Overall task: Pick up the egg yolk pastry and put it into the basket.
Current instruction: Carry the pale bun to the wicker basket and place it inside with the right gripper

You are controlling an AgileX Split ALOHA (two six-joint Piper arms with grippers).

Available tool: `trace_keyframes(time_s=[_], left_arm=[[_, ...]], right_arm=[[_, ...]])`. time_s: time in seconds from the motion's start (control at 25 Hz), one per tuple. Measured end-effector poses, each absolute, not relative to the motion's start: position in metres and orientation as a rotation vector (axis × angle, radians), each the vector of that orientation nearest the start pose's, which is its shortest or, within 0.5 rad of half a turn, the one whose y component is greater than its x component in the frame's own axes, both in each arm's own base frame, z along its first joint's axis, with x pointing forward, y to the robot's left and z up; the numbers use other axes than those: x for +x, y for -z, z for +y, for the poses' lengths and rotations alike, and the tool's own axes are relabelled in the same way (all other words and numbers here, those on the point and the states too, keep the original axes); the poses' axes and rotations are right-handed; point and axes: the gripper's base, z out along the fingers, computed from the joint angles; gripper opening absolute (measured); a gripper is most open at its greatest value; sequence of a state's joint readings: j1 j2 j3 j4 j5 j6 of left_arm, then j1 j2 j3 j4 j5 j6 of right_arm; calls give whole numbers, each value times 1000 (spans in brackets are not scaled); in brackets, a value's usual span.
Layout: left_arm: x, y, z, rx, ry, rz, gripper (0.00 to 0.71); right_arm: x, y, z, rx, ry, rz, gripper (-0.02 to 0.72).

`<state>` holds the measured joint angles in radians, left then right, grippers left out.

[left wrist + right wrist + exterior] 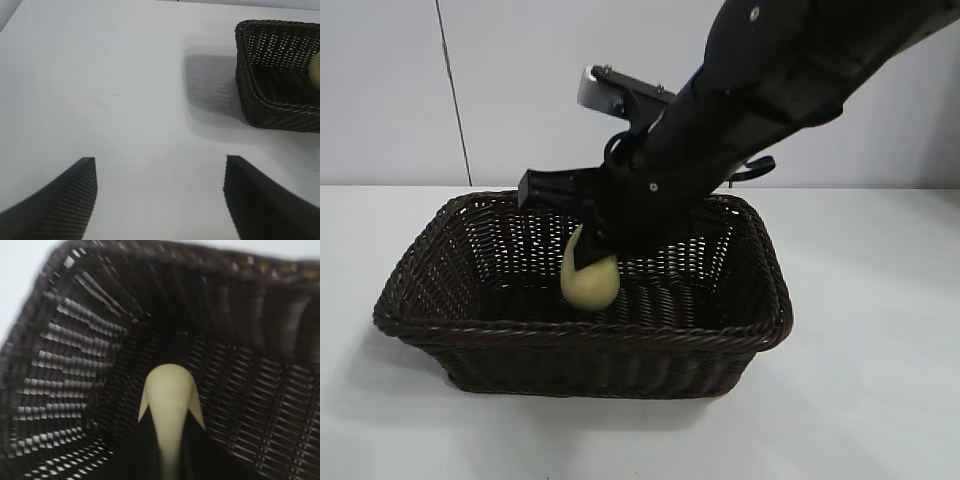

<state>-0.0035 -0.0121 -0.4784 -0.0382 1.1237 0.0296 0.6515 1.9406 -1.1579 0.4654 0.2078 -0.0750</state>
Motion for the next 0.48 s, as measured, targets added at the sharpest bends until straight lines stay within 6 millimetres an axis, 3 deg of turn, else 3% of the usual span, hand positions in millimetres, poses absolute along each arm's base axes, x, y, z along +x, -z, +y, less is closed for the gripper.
trace_keyframes(time_s=[0.16,0.24,0.36,0.48], left_arm=[[-7,-266,-3,38,31,2116,517],[-7,-266,-3,38,31,2116,517],[-7,-266,-3,38,31,2116,517],[-7,-266,-3,38,31,2116,517]], right_arm=[[315,-151,251,-383,-542,2520,96],[316,-151,251,-381,-541,2516,178],[315,-151,251,-383,-541,2519,373],[313,-150,251,-390,-545,2550,496]])
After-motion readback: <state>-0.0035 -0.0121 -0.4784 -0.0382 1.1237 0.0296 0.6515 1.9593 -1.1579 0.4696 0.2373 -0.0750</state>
